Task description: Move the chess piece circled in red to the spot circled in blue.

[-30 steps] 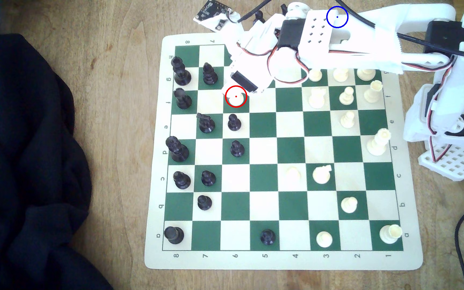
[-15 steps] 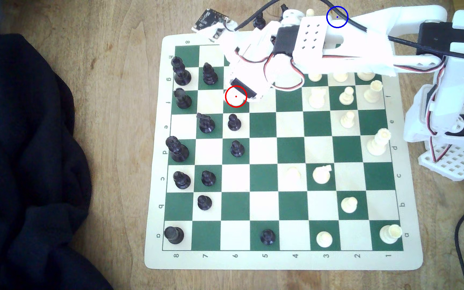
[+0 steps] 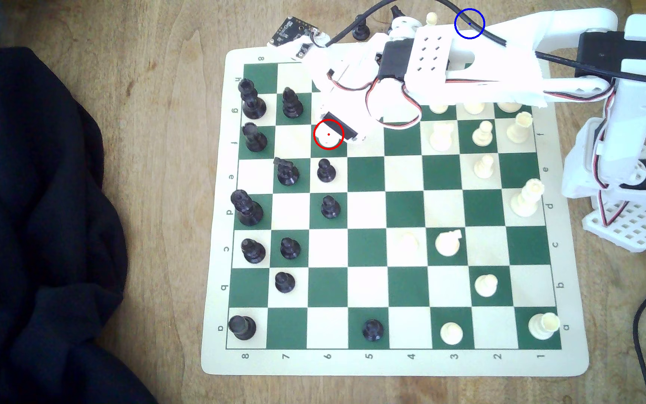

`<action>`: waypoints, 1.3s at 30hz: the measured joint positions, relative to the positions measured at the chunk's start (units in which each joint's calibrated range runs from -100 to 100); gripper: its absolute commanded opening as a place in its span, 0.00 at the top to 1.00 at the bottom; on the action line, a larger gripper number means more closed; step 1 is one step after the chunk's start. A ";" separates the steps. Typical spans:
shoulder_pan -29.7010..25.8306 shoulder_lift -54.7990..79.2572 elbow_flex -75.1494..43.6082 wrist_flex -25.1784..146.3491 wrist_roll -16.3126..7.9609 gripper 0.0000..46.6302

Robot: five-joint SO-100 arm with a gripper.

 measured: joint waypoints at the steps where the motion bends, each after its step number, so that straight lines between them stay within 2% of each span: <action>1: 0.00 0.00 0.00 0.00 0.00 0.97; 13: 0.00 -3.44 -0.99 3.27 0.00 0.97; 22: -0.74 -24.38 0.99 11.08 0.10 0.97; 29: 9.73 -37.62 16.81 11.08 2.44 0.97; 33: 15.49 -42.14 20.70 11.08 3.52 0.97; 34: 19.10 -43.65 21.87 10.92 3.86 0.97; 39: 25.96 -47.09 25.76 10.20 5.52 0.97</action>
